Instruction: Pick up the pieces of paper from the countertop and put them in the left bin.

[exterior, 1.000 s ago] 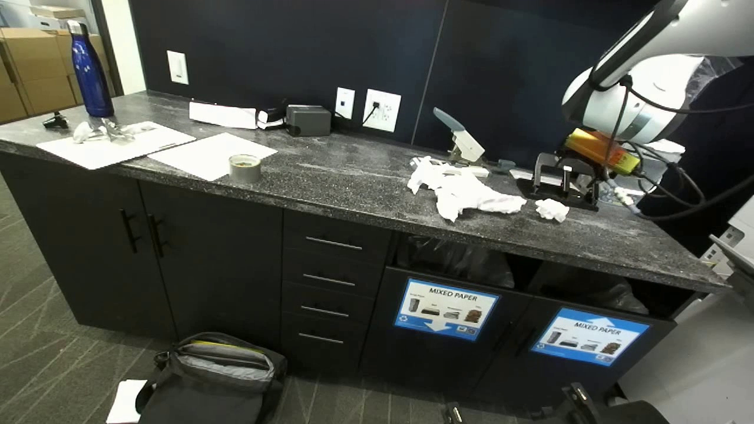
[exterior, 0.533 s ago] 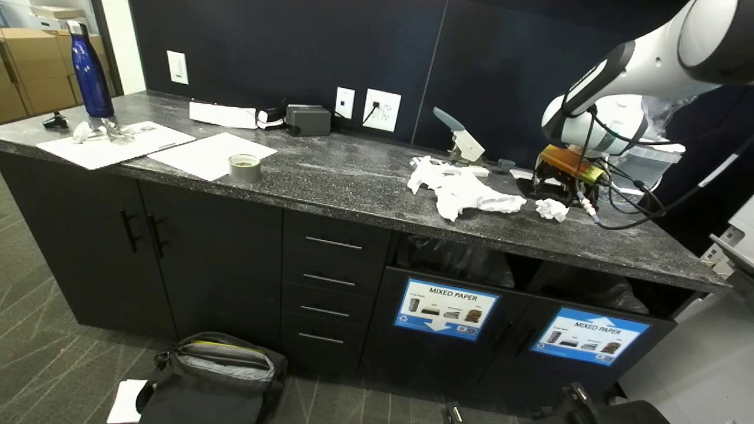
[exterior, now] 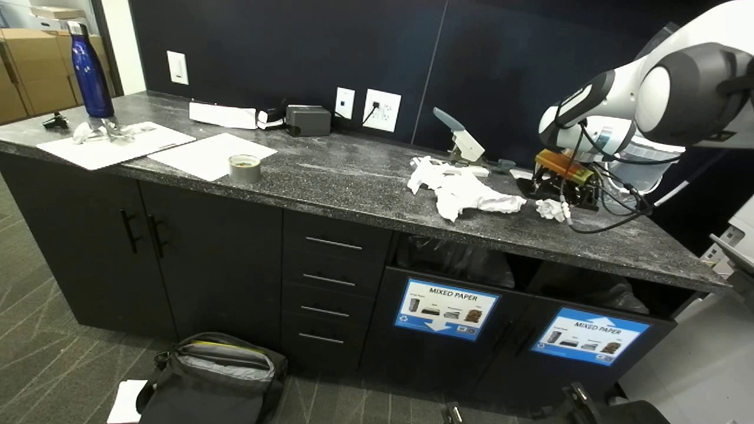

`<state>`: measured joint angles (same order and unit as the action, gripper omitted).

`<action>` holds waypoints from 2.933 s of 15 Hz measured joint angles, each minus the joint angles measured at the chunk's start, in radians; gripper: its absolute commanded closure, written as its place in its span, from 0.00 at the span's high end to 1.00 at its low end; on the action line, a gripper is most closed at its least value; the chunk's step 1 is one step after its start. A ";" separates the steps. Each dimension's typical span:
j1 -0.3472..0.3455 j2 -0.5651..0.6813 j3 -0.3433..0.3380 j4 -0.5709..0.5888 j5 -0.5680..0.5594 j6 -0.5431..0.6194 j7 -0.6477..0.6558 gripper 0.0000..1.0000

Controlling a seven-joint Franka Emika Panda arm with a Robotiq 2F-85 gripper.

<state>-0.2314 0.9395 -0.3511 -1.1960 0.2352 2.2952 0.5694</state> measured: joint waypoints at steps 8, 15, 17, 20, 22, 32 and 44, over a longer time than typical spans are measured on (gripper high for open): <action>-0.079 0.126 0.035 0.193 -0.020 -0.114 0.028 0.44; -0.105 0.165 0.047 0.260 -0.026 -0.161 0.021 0.09; -0.104 0.165 0.047 0.261 -0.026 -0.160 -0.001 0.09; -0.099 0.160 0.048 0.251 -0.026 -0.153 -0.051 0.11; -0.090 0.144 0.049 0.218 -0.026 -0.137 -0.085 0.11; -0.045 -0.106 0.118 -0.212 0.010 0.003 -0.290 0.11; -0.030 -0.403 0.210 -0.798 0.005 0.439 -0.490 0.10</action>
<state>-0.2610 0.5366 -0.1410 -1.9941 0.2398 2.7338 0.0797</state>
